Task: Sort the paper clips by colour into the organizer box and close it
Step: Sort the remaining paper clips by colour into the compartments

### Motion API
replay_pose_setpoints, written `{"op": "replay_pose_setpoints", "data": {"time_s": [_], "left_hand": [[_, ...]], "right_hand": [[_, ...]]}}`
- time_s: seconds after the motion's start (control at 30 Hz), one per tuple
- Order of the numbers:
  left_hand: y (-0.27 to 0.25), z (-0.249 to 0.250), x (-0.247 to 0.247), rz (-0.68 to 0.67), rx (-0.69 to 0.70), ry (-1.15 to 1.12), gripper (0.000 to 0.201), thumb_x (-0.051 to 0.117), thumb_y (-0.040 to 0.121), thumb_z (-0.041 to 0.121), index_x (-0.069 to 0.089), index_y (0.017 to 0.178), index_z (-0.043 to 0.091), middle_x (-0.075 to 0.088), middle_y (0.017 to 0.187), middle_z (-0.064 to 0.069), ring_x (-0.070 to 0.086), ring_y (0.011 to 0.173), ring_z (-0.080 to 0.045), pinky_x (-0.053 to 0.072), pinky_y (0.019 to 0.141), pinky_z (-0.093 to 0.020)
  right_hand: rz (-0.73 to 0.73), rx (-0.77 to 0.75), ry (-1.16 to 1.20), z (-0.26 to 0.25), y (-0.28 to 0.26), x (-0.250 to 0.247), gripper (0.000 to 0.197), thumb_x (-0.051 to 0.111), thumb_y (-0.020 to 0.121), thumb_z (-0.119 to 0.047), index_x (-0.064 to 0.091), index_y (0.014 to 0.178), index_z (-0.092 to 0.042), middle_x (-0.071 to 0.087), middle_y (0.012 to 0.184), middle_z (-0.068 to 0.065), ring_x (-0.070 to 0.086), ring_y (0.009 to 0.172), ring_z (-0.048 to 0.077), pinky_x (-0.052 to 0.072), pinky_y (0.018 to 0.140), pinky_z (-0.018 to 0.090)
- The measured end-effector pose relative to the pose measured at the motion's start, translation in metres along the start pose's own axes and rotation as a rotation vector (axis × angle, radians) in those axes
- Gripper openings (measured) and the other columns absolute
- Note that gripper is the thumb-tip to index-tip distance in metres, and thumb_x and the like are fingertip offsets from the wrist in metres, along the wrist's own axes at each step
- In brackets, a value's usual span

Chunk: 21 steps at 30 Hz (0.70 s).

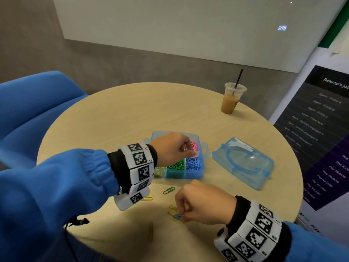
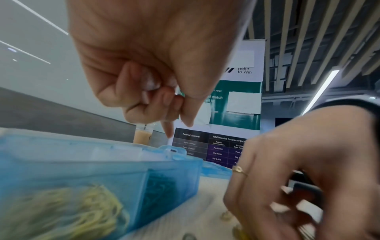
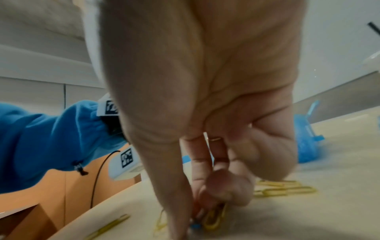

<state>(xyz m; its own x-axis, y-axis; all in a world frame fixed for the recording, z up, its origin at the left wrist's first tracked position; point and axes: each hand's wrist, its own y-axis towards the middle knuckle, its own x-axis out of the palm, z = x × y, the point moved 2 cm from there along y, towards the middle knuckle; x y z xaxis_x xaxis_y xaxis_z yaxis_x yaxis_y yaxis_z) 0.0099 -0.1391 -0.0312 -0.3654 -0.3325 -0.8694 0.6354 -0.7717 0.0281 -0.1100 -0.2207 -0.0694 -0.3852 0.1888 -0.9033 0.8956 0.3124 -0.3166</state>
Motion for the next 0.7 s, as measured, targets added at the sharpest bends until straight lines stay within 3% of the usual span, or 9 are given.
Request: {"op": "replay_pose_setpoints", "data": {"time_s": [0.2, 0.3, 0.4, 0.47, 0.53, 0.63, 0.7], "left_hand": [[-0.04, -0.012, -0.003, -0.034, -0.006, 0.222, 0.018, 0.05, 0.097, 0.041, 0.062, 0.102, 0.029, 0.05, 0.065, 0.012, 0.044, 0.059, -0.001, 0.031, 0.053, -0.026], [-0.066, -0.023, -0.004, -0.058, -0.032, 0.344, 0.018, 0.048, 0.096, 0.044, 0.059, 0.103, 0.031, 0.056, 0.076, 0.011, 0.05, 0.071, -0.007, 0.037, 0.058, -0.027], [-0.087, -0.034, -0.003, -0.138, -0.036, 0.411, 0.023, 0.046, 0.095, 0.05, 0.055, 0.109, 0.035, 0.053, 0.1, 0.016, 0.048, 0.087, -0.005, 0.045, 0.072, -0.026], [-0.1, -0.039, 0.003, -0.228, -0.048, 0.395, 0.035, 0.048, 0.092, 0.059, 0.047, 0.12, 0.037, 0.044, 0.114, 0.017, 0.046, 0.099, -0.004, 0.047, 0.083, -0.027], [-0.111, -0.043, 0.013, -0.333, -0.074, 0.318, 0.06, 0.054, 0.082, 0.069, 0.038, 0.129, 0.036, 0.038, 0.121, 0.015, 0.044, 0.106, -0.004, 0.047, 0.091, -0.029], [-0.123, -0.043, 0.021, -0.408, -0.091, 0.223, 0.083, 0.068, 0.069, 0.071, 0.032, 0.133, 0.034, 0.034, 0.12, 0.015, 0.043, 0.103, -0.003, 0.045, 0.092, -0.022], [-0.127, -0.041, 0.024, -0.411, -0.096, 0.189, 0.085, 0.074, 0.063, 0.07, 0.034, 0.129, 0.034, 0.036, 0.117, 0.016, 0.044, 0.099, -0.002, 0.044, 0.088, -0.019]], "right_hand": [[-0.037, -0.024, 0.018, 0.005, -0.002, 0.002, 0.006, 0.067, 0.086, -0.023, 0.065, 0.084, -0.018, 0.047, 0.063, -0.014, 0.046, 0.065, 0.006, 0.042, 0.063, 0.026], [-0.062, -0.049, 0.073, 0.007, -0.006, -0.004, 0.004, 0.066, 0.087, -0.021, 0.065, 0.085, -0.017, 0.056, 0.068, -0.011, 0.049, 0.062, 0.004, 0.046, 0.064, 0.027], [0.139, -0.048, 0.193, 0.02, -0.005, -0.028, 0.007, 0.066, 0.089, -0.018, 0.062, 0.083, -0.016, 0.062, 0.074, -0.008, 0.053, 0.062, 0.001, 0.042, 0.059, 0.014], [0.389, 0.01, 0.227, 0.033, -0.002, -0.046, 0.011, 0.067, 0.088, -0.018, 0.059, 0.081, -0.017, 0.059, 0.071, -0.008, 0.051, 0.059, 0.001, 0.039, 0.057, 0.014], [0.528, 0.084, 0.199, 0.043, -0.001, -0.054, 0.01, 0.068, 0.088, -0.02, 0.059, 0.087, -0.017, 0.06, 0.072, -0.006, 0.049, 0.057, 0.003, 0.037, 0.057, 0.016], [0.501, 0.144, 0.138, 0.05, -0.004, -0.049, 0.015, 0.068, 0.087, -0.027, 0.059, 0.096, -0.02, 0.063, 0.078, -0.004, 0.05, 0.061, 0.005, 0.045, 0.065, 0.027], [0.424, 0.149, 0.113, 0.048, -0.01, -0.043, 0.016, 0.067, 0.087, -0.033, 0.059, 0.097, -0.022, 0.063, 0.082, -0.005, 0.049, 0.063, 0.003, 0.044, 0.064, 0.023]]}}
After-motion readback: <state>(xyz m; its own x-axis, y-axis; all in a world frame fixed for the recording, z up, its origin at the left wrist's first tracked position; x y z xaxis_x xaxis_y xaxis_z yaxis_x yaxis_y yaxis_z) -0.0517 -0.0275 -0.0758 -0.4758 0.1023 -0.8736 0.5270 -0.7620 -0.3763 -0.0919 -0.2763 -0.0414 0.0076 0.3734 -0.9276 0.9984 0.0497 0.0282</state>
